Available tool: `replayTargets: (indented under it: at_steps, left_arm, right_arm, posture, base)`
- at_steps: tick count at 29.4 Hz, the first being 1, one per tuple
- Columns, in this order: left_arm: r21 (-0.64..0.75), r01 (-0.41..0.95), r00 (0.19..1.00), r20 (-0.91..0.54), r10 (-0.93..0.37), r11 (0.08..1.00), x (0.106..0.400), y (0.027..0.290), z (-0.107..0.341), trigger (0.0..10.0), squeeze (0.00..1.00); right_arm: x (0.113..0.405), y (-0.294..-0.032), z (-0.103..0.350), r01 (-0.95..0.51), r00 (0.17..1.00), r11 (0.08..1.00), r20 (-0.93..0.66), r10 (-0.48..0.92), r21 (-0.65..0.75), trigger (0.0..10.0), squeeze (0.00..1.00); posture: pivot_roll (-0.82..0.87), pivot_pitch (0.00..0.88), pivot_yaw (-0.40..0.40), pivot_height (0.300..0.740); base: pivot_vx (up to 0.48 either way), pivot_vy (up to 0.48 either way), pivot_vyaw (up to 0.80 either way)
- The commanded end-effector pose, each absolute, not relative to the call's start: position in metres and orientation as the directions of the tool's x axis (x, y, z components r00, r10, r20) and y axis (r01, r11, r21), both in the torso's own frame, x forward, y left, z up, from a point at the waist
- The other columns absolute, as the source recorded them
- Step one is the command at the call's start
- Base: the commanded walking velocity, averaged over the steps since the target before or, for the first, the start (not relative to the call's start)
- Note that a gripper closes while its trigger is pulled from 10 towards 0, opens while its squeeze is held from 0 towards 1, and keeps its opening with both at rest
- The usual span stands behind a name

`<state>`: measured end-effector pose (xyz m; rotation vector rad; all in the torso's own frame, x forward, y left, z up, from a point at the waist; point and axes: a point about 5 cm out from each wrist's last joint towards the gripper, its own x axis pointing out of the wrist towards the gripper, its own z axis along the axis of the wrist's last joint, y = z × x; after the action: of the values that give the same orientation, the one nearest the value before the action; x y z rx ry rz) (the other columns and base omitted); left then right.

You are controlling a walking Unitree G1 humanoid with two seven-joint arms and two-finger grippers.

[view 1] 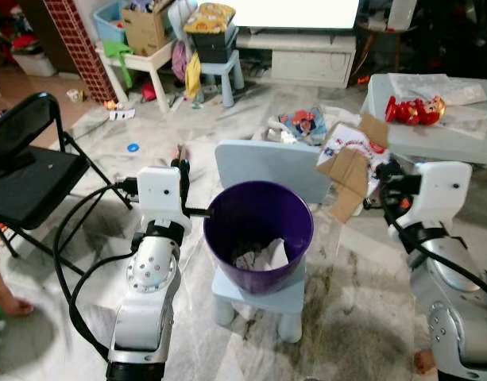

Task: Picking trash to rubbish bin

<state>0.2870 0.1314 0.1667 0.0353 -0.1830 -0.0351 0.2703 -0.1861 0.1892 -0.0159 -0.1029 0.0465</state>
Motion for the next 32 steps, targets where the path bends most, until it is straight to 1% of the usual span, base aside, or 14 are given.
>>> replayTargets:
  at_steps: [1, 4, 11, 15, 18, 22, 23, 24, 25, 26, 27, 32]
  left_arm:
    - [0.032, 0.014, 0.989, 0.146, -0.019, 0.999, 0.289, 0.138, 0.16, 0.0, 0.0]
    - [-0.006, 0.043, 0.995, 0.095, -0.042, 0.999, 0.296, 0.137, 0.15, 0.0, 0.0]
    - [-0.046, 0.049, 0.998, 0.053, -0.047, 0.998, 0.306, 0.138, 0.141, 0.0, 0.0]
    - [-0.046, 0.114, 0.992, 0.056, -0.111, 0.992, 0.313, 0.134, 0.14, 0.0, 0.0]
    - [-0.051, 0.188, 0.982, 0.04, -0.186, 0.981, 0.32, 0.128, 0.137, 0.0, 0.0]
    - [-0.068, 0.237, 0.971, 0.033, -0.236, 0.969, 0.325, 0.12, 0.132, 0.0, 0.0]
    - [-0.077, 0.253, 0.967, 0.032, -0.251, 0.964, 0.326, 0.118, 0.131, 0.6, 0.0]
    - [-0.099, 0.275, 0.961, 0.026, -0.274, 0.956, 0.328, 0.114, 0.128, 4.3, 0.0]
    - [-0.109, 0.282, 0.959, 0.025, -0.281, 0.953, 0.328, 0.112, 0.127, 4.3, 0.0]
    - [-0.116, 0.29, 0.957, 0.027, -0.289, 0.95, 0.329, 0.11, 0.125, 9.1, 0.0]
    - [-0.129, 0.298, 0.955, 0.025, -0.297, 0.946, 0.33, 0.108, 0.123, 10.0, 0.0]
    - [-0.174, 0.298, 0.954, 0.026, -0.298, 0.938, 0.334, 0.105, 0.114, 10.0, 0.0]
  right_arm:
    - [0.269, -0.182, 0.193, -0.063, 0.991, 0.998, 0.121, 0.065, -0.016, 0.0, 0.0]
    - [0.268, -0.184, 0.194, -0.059, 0.99, 0.998, 0.125, 0.061, -0.023, 0.0, 0.0]
    - [0.266, -0.19, 0.197, -0.047, 0.99, 0.998, 0.13, 0.051, -0.036, 0.0, 0.0]
    - [0.262, -0.194, 0.199, -0.036, 0.991, 0.998, 0.129, 0.043, -0.049, 0.0, 0.0]
    - [0.259, -0.199, 0.201, -0.029, 0.991, 0.998, 0.127, 0.037, -0.062, 0.0, 0.0]
    - [0.256, -0.203, 0.204, -0.021, 0.991, 0.997, 0.127, 0.031, -0.076, 0.0, 0.0]
    - [0.255, -0.204, 0.205, -0.02, 0.991, 0.996, 0.127, 0.031, -0.081, 0.0, 0.0]
    - [0.253, -0.206, 0.207, -0.018, 0.991, 0.995, 0.128, 0.03, -0.095, 0.0, 0.0]
    - [0.252, -0.208, 0.209, -0.016, 0.991, 0.995, 0.128, 0.029, -0.102, 0.0, 0.0]
    - [0.251, -0.21, 0.21, -0.012, 0.992, 0.994, 0.127, 0.026, -0.11, 0.0, 0.0]
    - [0.248, -0.213, 0.213, -0.004, 0.992, 0.993, 0.127, 0.02, -0.122, 0.0, 0.0]
    - [0.242, -0.224, 0.221, 0.016, 0.992, 0.987, 0.126, 0.004, -0.158, 0.0, 0.0]
  posture:
    - [-0.03, 0.103, 0.024, 0.74]
    - [-0.04, 0.103, 0.022, 0.74]
    - [-0.07, 0.106, 0.014, 0.74]
    - [-0.09, 0.11, 0.008, 0.74]
    - [-0.11, 0.12, -0.002, 0.74]
    - [-0.14, 0.133, -0.015, 0.74]
    - [-0.15, 0.138, -0.018, 0.74]
    - [-0.16, 0.144, -0.026, 0.74]
    - [-0.17, 0.146, -0.028, 0.74]
    - [-0.19, 0.151, -0.036, 0.74]
    - [-0.2, 0.156, -0.043, 0.74]
    - [-0.25, 0.163, -0.068, 0.74]
  base:
    - [0.0, 0.0, 0.0]
    - [0.0, 0.0, 0.0]
    - [0.0, 0.0, 0.0]
    - [0.0, 0.0, 0.0]
    - [0.0, 0.0, 0.0]
    - [0.0, 0.0, 0.0]
    - [0.0, 0.0, 0.0]
    - [0.0, 0.0, 0.0]
    - [0.0, 0.0, 0.0]
    - [0.0, 0.0, 0.0]
    - [0.0, 0.0, 0.0]
    - [0.0, 0.0, 0.0]
